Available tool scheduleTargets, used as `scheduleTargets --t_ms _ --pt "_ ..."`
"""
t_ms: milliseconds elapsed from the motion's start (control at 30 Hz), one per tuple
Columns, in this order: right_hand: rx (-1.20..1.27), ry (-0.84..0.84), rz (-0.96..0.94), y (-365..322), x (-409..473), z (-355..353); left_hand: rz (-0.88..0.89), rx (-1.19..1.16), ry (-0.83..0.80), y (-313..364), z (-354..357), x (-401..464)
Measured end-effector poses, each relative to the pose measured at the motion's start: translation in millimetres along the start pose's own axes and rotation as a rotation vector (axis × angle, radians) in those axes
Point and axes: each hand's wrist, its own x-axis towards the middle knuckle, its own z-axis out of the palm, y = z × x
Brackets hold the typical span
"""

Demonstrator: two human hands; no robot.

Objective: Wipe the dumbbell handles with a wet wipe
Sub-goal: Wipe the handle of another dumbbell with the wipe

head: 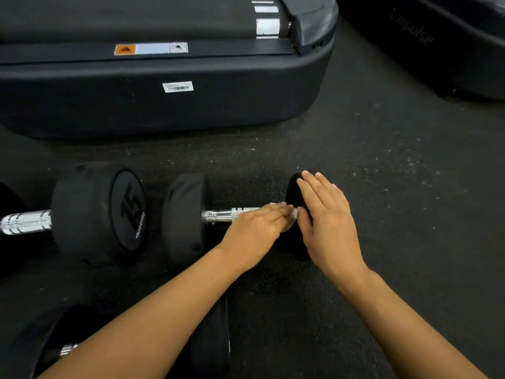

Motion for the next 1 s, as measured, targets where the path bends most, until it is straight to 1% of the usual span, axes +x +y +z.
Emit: scheduleTargets --t_ms 133,167,200,233,300,367,433,467,533,567,667,800,933,1000 --pt "-0.008 0.001 0.0 0 1 0 0.026 0.103 0.083 -2 2 -1" --pt "-0.011 0.004 0.001 0 1 0 0.021 0.123 0.081 1 1 4" --pt "-0.012 0.006 0.002 -1 2 0 -0.017 0.124 0.032 5 -2 10" --pt "-0.01 0.005 0.006 -1 3 0 -0.099 0.104 -0.07 10 -8 19" --pt "-0.006 -0.011 0.017 -2 4 -1 -0.33 0.057 -0.269 13 -18 35" --pt "-0.012 -0.017 0.018 -2 4 0 -0.5 -0.028 -0.383 5 -24 50" --pt "-0.013 -0.02 0.018 -2 4 -1 -0.578 -0.213 -0.459 -5 -26 62" --pt "-0.013 -0.025 0.019 -2 3 -1 -0.585 -0.274 -0.496 -8 -26 66" --pt "-0.015 -0.027 0.018 -1 1 -2 -0.563 -0.284 -0.526 -11 -23 66" --pt "-0.017 -0.027 0.015 -1 1 -2 -0.541 -0.257 -0.494 -10 -23 62" --pt "-0.014 -0.027 -0.002 -1 1 -2 -0.471 -0.196 -0.292 -6 -16 41" --pt "-0.012 -0.052 0.012 0 3 -3 -0.326 -0.187 -0.068 6 -13 15" --pt "0.005 -0.06 0.018 -1 2 -3 -0.22 -0.044 0.037 -8 -8 -4" --pt "0.003 -0.048 0.015 -1 0 -2 -0.136 0.051 0.091 -10 -2 -5"
